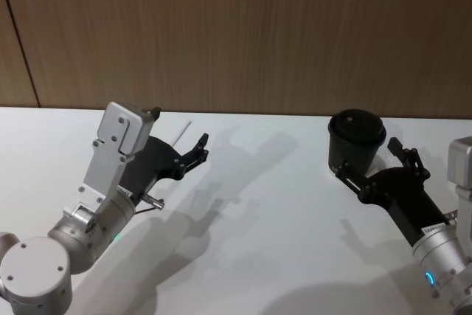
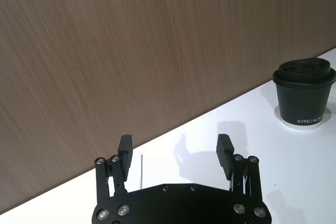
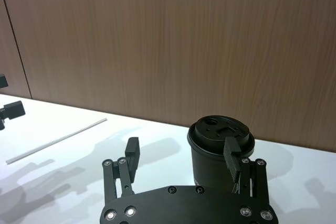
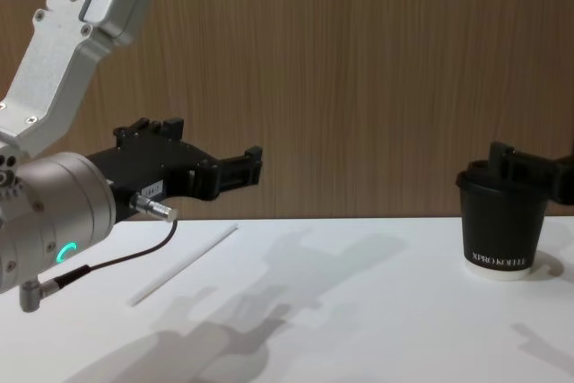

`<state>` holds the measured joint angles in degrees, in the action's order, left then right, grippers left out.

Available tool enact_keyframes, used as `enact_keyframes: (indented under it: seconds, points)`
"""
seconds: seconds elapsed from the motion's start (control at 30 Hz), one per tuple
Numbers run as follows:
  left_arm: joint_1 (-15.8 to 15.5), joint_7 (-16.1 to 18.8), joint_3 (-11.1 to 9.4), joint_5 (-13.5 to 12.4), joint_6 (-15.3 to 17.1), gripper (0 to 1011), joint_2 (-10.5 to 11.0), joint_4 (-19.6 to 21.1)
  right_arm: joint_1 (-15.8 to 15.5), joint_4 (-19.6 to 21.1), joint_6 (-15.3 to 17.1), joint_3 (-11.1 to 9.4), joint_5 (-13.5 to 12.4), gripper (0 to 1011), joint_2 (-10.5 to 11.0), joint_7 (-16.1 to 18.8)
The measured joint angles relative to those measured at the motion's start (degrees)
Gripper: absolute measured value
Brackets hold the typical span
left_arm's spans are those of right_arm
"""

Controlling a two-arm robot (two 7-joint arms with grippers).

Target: Pick up the straw with one hand, pass it to the other hand, and insert it into the cup.

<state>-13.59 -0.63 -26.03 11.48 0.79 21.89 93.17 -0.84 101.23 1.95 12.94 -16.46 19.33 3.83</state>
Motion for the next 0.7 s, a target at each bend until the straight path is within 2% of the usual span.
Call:
enact_keyframes:
  seconds: [0.2, 0.33, 0.5, 0.57, 0.6, 0.7]
  points:
    - [0.06, -0.03, 0.16, 0.03, 0.39, 1001, -0.05, 0.04, 0.0, 0.0, 0.0, 0.0, 0.0, 1001, 0.0, 0.0]
    - [0.22, 0.05, 0.51, 0.35, 1.83, 1002, -0.16, 0.44, 0.01, 0.0, 0.0, 0.0, 0.0, 1001, 0.0, 0.0]
    - [0.57, 0.68, 1.13, 0.93, 4.49, 1001, -0.48, 1.25, 0.0, 0.0, 0.0, 0.0, 0.0, 1001, 0.0, 0.0]
    - [0.87, 1.43, 1.6, 1.37, 7.05, 1002, -0.81, 1.94, 0.0, 0.0, 0.0, 0.0, 0.0, 1001, 0.0, 0.0]
    - [0.87, 1.43, 1.6, 1.37, 7.05, 1002, -0.81, 1.94, 0.0, 0.0, 0.0, 0.0, 0.0, 1001, 0.0, 0.0]
    - [1.26, 2.4, 2.05, 1.76, 9.77, 1002, -1.26, 2.62, 0.0, 0.0, 0.0, 0.0, 0.0, 1001, 0.0, 0.0]
